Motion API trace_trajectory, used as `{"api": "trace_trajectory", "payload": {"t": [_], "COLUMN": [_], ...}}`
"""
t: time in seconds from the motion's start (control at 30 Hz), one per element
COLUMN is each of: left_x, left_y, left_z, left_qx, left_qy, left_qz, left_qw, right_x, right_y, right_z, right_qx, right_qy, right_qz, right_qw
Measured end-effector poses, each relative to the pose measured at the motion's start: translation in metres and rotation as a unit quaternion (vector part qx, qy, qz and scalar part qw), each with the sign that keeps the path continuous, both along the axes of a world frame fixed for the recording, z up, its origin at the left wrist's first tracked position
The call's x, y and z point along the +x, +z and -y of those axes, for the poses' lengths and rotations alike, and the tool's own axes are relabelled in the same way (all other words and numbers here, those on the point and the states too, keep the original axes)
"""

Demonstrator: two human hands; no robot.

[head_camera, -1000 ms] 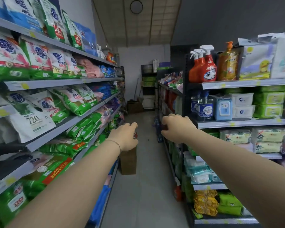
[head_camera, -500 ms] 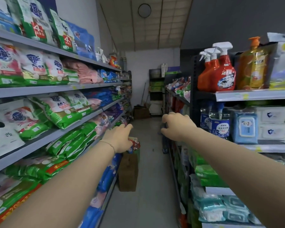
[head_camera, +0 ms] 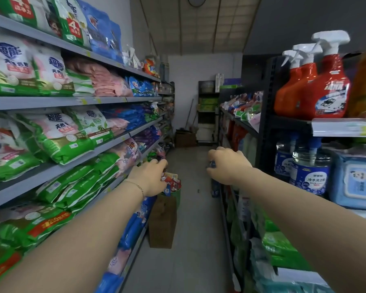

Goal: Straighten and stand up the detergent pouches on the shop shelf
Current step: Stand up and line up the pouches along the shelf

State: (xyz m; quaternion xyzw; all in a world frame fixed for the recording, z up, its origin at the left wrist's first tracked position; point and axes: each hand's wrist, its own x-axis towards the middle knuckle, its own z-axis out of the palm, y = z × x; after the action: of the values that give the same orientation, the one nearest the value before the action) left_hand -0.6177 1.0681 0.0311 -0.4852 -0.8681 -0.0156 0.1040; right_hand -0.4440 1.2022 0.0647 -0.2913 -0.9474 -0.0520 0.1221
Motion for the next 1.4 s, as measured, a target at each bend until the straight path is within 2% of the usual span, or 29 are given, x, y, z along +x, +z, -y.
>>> {"api": "trace_trajectory", "payload": {"t": [0.23,0.6,1.03,1.2,1.4], "left_x": [-0.086,-0.235,-0.326,-0.356,-0.401], "left_y": [-0.009,0.037,0.027,0.018,0.043], "left_z": [-0.048,-0.119,-0.21,-0.259,-0.343], "left_qx": [-0.012,0.001,0.008,-0.019,-0.011], "left_qy": [-0.024,-0.036,-0.063,-0.066,-0.064], "left_qz": [-0.012,-0.058,-0.062,-0.08,-0.094], "left_qw": [1.0,0.998,0.996,0.994,0.993], "right_x": [-0.088,-0.221,-0.308,-0.347,-0.392], "right_y": [-0.009,0.013,0.002,-0.012,0.006], "right_z": [-0.048,-0.11,-0.197,-0.248,-0.332], "right_qx": [-0.01,0.001,0.018,0.004,0.012], "right_qy": [-0.015,-0.035,-0.047,-0.04,-0.029], "right_qz": [0.002,-0.031,-0.028,-0.029,-0.045], "right_qw": [1.0,0.999,0.998,0.999,0.998]}}
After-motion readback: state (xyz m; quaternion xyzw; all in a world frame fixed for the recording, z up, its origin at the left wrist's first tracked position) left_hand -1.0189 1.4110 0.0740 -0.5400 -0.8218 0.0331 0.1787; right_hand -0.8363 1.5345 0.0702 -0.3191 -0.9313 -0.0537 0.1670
